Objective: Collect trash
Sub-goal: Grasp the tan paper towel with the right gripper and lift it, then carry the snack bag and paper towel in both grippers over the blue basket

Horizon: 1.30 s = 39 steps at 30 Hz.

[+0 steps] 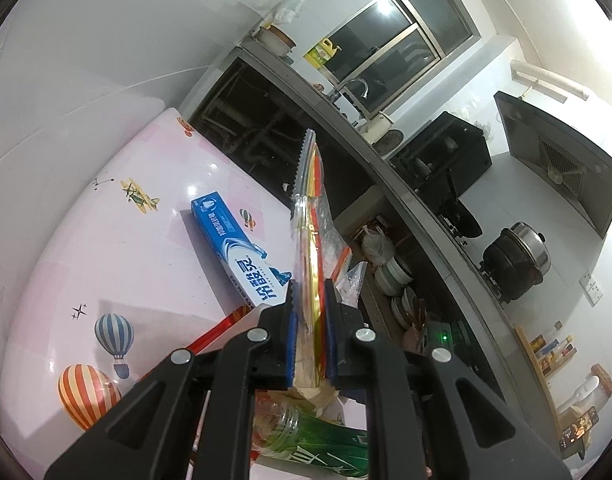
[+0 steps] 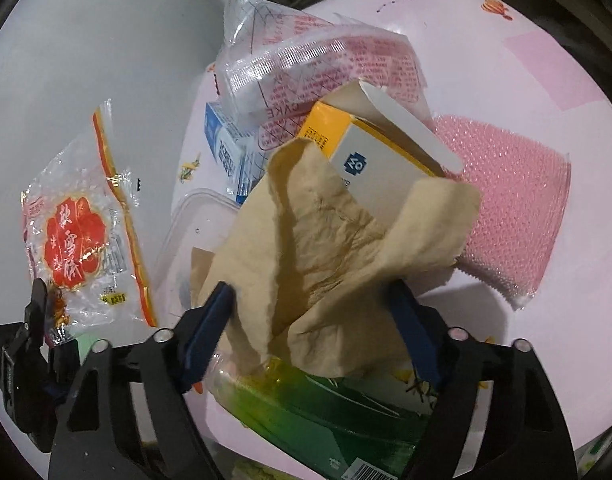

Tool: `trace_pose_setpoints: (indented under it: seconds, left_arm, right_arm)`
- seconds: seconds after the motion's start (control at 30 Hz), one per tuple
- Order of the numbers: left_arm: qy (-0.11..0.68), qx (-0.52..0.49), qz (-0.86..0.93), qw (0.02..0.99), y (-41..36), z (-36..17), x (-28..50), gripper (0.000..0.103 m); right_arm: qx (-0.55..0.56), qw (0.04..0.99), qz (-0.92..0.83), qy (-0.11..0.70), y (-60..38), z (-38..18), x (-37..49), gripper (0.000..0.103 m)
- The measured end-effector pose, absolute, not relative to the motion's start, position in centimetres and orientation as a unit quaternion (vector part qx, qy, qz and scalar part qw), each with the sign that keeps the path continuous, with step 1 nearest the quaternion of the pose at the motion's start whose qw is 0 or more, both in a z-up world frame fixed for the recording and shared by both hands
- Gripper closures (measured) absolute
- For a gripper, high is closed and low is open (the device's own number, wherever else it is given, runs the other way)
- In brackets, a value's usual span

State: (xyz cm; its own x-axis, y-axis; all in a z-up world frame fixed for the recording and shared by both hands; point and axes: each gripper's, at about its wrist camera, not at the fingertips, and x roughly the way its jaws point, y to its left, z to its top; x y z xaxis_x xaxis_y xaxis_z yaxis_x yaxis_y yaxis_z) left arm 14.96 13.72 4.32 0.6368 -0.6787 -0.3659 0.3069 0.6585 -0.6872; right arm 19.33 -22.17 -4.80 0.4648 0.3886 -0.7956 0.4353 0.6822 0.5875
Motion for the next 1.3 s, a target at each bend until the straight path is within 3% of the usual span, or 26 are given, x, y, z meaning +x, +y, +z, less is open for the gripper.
trace_pose_setpoints:
  seconds: [0.33,0.5,0.6,1.3]
  left_arm:
    - [0.313,-0.3,-0.289,0.854,14.0,4.3,15.0,0.092]
    - [0.311,-0.301,-0.289,0.854,14.1,4.2,15.0,0.092]
    - [0.309,-0.302,-0.29,0.854,14.3,4.2,15.0,0.092]
    - [0.28,-0.287,-0.304,0.864,14.1,6.3,14.0,0.092]
  right_arm:
    - [0.417,0.761,-0.008,0.497,-22.1,-3.8,18.4,0.067]
    - [0.419,0.767,-0.005,0.486,-22.6,-1.9,17.0,0.091]
    - [0.414,0.775,-0.006,0.478,-22.5,-1.3,16.7,0.097]
    - [0.376,0.86,0.004,0.346,-24.8,9.7,10.3,0.101]
